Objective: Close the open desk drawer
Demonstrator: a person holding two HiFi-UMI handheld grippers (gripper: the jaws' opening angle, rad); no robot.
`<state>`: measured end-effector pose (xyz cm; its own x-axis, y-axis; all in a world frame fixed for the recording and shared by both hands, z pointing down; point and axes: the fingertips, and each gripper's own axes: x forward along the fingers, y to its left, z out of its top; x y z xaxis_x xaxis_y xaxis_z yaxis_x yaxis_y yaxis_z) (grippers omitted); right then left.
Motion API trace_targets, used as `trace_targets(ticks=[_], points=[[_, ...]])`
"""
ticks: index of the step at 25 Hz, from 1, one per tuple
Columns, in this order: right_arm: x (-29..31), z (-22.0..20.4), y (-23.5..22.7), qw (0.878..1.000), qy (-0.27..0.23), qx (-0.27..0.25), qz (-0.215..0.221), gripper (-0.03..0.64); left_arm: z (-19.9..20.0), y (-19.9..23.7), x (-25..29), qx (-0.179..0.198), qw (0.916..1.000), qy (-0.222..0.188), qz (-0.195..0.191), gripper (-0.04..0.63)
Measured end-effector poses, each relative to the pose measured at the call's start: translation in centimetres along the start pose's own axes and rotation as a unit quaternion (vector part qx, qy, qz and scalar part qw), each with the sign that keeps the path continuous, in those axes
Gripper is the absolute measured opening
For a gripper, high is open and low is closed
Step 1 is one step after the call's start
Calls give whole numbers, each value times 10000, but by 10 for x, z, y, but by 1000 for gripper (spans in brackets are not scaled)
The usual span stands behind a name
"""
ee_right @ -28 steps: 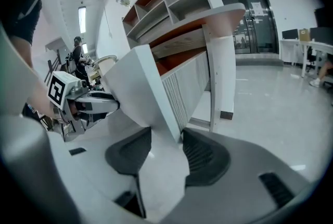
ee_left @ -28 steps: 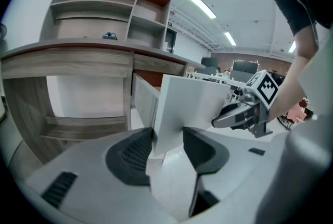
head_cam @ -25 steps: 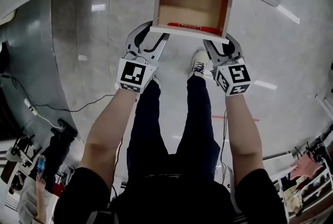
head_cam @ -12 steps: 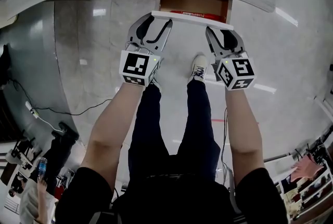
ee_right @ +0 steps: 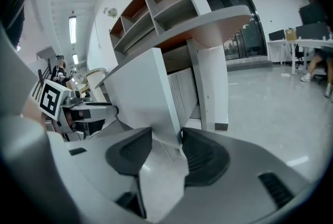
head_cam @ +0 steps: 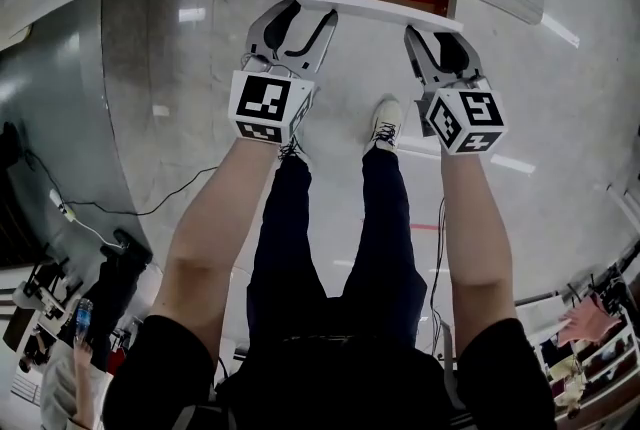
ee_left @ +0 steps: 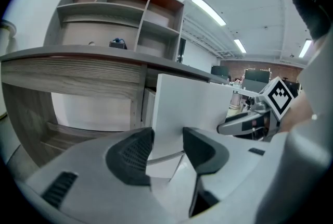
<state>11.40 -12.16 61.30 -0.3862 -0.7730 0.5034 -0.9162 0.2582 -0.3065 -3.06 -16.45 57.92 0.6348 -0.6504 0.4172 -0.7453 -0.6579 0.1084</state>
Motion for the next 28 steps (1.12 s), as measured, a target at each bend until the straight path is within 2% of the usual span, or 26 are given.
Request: trace_targets(ticks=[13, 22, 28], points=[[31, 30, -20, 9992, -124, 244, -279, 201, 23, 23, 34, -131, 9983, 28, 567, 195], [43, 36, -28, 9974, 65, 351, -629, 201, 28, 29, 42, -275, 9967, 68, 755, 189], [47, 33, -38, 9955, 223, 425, -815, 202, 30, 26, 45, -192, 9967, 76, 779, 179]])
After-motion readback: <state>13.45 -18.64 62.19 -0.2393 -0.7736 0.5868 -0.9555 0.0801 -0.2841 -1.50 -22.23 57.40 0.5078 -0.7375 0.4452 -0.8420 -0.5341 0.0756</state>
